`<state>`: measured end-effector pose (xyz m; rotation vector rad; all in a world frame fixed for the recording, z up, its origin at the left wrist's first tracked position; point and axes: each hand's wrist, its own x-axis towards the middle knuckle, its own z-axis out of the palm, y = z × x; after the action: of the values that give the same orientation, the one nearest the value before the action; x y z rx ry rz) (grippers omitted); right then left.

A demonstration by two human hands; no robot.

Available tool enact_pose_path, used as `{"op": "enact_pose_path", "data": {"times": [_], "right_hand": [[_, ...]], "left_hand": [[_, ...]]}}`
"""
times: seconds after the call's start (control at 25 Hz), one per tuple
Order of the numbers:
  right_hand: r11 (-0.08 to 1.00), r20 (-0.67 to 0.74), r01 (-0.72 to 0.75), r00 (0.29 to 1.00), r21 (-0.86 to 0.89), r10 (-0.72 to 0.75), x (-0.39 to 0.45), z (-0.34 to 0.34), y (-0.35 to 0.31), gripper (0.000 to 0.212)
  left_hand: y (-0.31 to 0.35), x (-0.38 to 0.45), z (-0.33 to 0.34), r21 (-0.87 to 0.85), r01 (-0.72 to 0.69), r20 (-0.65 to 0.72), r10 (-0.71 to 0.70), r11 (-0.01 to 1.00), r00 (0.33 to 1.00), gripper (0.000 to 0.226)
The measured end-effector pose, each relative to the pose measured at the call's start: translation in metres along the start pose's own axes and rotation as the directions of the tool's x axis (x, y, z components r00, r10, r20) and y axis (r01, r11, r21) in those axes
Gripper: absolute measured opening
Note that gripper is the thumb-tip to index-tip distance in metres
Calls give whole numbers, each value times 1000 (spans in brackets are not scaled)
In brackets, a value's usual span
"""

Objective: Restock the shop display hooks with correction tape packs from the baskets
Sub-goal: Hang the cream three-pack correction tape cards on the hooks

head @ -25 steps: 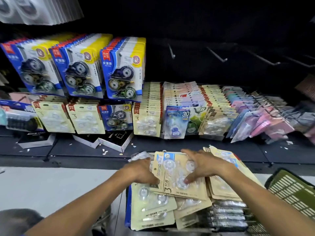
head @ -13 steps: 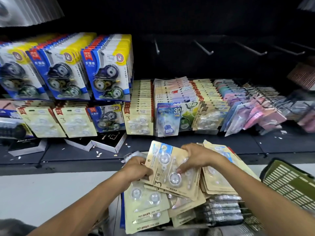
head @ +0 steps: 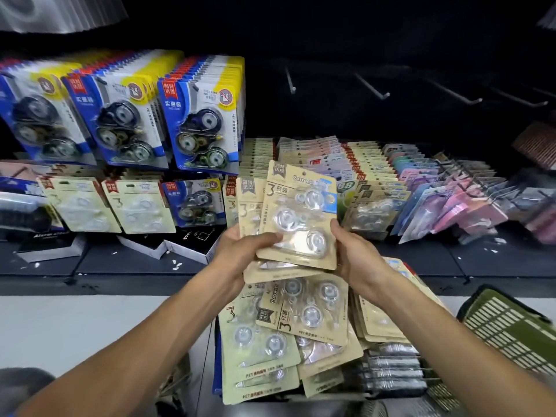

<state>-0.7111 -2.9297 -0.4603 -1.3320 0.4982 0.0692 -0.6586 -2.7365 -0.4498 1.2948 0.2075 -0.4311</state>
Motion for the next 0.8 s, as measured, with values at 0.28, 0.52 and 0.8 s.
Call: {"op": "enact_pose_path", "data": {"times": [0.28, 0.52, 0.8], "right_hand": [[993, 64, 49, 997, -110, -42, -1, 8, 9, 43], [980, 14, 188, 982, 56, -190, -6, 27, -7, 39], [866, -63, 467, 873, -176, -484, -5, 26, -62, 17]], "left_hand": [[12, 2, -17, -1, -28, -63, 27, 1000, 998, 35], [24, -2, -12, -106, -13, 31, 17, 994, 999, 53], [77, -5, -17, -134, -313, -268, 270, 940, 925, 17]]}}
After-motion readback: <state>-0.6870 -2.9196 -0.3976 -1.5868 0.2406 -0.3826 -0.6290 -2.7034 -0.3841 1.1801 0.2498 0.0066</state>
